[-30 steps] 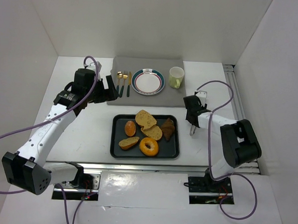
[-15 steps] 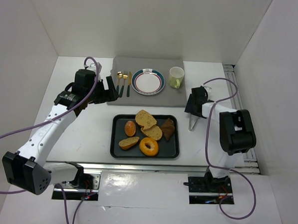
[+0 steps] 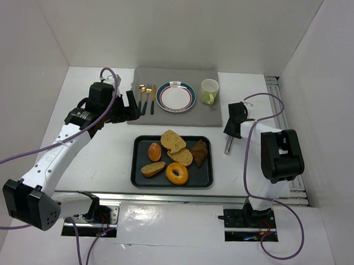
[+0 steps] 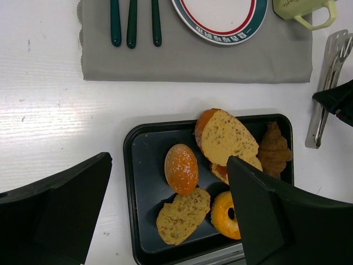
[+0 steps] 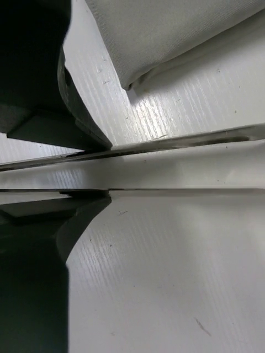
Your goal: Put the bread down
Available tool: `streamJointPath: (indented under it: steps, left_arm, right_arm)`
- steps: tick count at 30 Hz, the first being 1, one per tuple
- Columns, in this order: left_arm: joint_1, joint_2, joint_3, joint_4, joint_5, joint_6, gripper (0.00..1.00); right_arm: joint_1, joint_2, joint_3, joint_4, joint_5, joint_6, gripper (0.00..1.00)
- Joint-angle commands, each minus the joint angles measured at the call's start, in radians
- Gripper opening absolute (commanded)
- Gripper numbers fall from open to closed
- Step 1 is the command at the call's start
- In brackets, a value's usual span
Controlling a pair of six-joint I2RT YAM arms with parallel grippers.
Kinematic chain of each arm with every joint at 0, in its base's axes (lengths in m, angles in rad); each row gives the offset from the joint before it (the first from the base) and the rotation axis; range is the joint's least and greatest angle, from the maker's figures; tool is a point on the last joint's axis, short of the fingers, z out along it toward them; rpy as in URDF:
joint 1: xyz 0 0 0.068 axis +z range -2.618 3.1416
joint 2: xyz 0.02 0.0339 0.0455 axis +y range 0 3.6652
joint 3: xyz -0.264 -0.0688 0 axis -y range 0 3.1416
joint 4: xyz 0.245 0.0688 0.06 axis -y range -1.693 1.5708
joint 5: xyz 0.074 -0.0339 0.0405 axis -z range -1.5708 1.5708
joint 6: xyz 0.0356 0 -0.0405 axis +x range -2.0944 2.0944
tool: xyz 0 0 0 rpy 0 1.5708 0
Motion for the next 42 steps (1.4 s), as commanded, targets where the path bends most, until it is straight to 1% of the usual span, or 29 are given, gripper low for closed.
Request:
streamJointPath:
  steps: [1, 2, 3, 6, 7, 8, 9, 10, 11, 13, 16, 20, 24, 27, 28, 29, 31, 35, 37, 41, 42]
  left_arm:
    - [-0.002, -0.001, 0.007, 0.035, 0.004, 0.001, 0.99]
    - [-0.002, -0.001, 0.008, 0.025, 0.004, 0.001, 0.99]
    - [-0.002, -0.001, 0.017, 0.025, 0.004, 0.001, 0.99]
    - [-0.002, 0.011, 0.027, 0.025, -0.021, 0.023, 0.99]
    - [-0.002, 0.011, 0.027, 0.025, -0.046, 0.032, 0.99]
    - [-0.002, 0.02, 0.037, 0.015, -0.057, 0.032, 0.99]
    - [-0.002, 0.02, 0.046, 0.015, -0.066, 0.041, 0.99]
    - [-0.002, 0.02, 0.046, 0.005, -0.066, 0.041, 0.99]
    - [-0.002, 0.02, 0.046, 0.005, -0.078, 0.041, 0.99]
    - [-0.002, 0.02, 0.046, 0.005, -0.078, 0.041, 0.99]
    - [-0.002, 0.02, 0.046, 0.005, -0.078, 0.041, 0.99]
    - [0.008, 0.029, 0.057, 0.005, -0.069, 0.032, 0.99]
    - [0.008, 0.029, 0.067, 0.005, -0.069, 0.023, 0.99]
    - [0.008, 0.029, 0.067, 0.005, -0.069, 0.023, 0.99]
    - [0.008, 0.029, 0.067, 0.005, -0.069, 0.023, 0.99]
    - [0.008, 0.029, 0.067, 0.005, -0.069, 0.023, 0.99]
    - [0.008, 0.029, 0.067, 0.005, -0.069, 0.023, 0.99]
    - [0.008, 0.038, 0.067, 0.005, -0.069, 0.023, 0.99]
    - [0.008, 0.038, 0.067, 0.005, -0.078, 0.023, 0.99]
    - [0.008, 0.038, 0.058, 0.015, -0.069, 0.023, 0.99]
    - [0.008, 0.038, 0.058, 0.015, -0.069, 0.023, 0.99]
  right_arm:
    - [0.0, 0.001, -0.025, -0.142, -0.016, 0.065, 0.41]
    - [0.0, -0.025, -0.025, -0.156, 0.003, 0.065, 0.41]
    - [0.0, -0.088, -0.025, -0.173, 0.03, 0.065, 0.41]
    - [0.0, -0.197, 0.004, -0.263, 0.03, 0.044, 0.41]
    - [0.0, -0.273, 0.014, -0.292, 0.03, 0.03, 0.39]
    - [0.013, -0.313, 0.014, -0.346, 0.01, 0.012, 0.39]
    - [0.013, -0.352, 0.024, -0.372, -0.033, 0.002, 0.39]
    - [0.026, -0.428, 0.024, -0.398, -0.059, 0.002, 0.39]
    - [0.026, -0.464, 0.024, -0.454, -0.088, -0.01, 0.37]
    - [0.038, -0.562, 0.012, -0.508, -0.195, -0.019, 0.37]
    - [0.075, -0.648, -0.012, -0.61, -0.35, -0.01, 0.37]
    - [0.131, -0.761, -0.023, -0.754, -0.417, 0.021, 0.37]
    - [0.144, -0.795, 0.033, -0.899, -0.417, 0.024, 0.37]
    - [0.165, -0.785, 0.07, -0.933, -0.429, 0.01, 0.37]
    - [0.165, -0.785, 0.07, -0.955, -0.44, 0.01, 0.4]
    - [0.165, -0.768, 0.083, -0.967, -0.44, 0.01, 0.4]
    - [0.174, -0.768, 0.093, -0.967, -0.453, 0.001, 0.44]
    - [0.174, -0.768, 0.13, -0.958, -0.453, 0.001, 0.46]
    - [0.184, -0.759, 0.149, -0.944, -0.495, -0.018, 0.49]
    - [0.193, -0.717, 0.139, -0.92, -0.528, -0.018, 0.49]
    - [0.205, -0.717, 0.139, -0.92, -0.529, -0.018, 0.51]
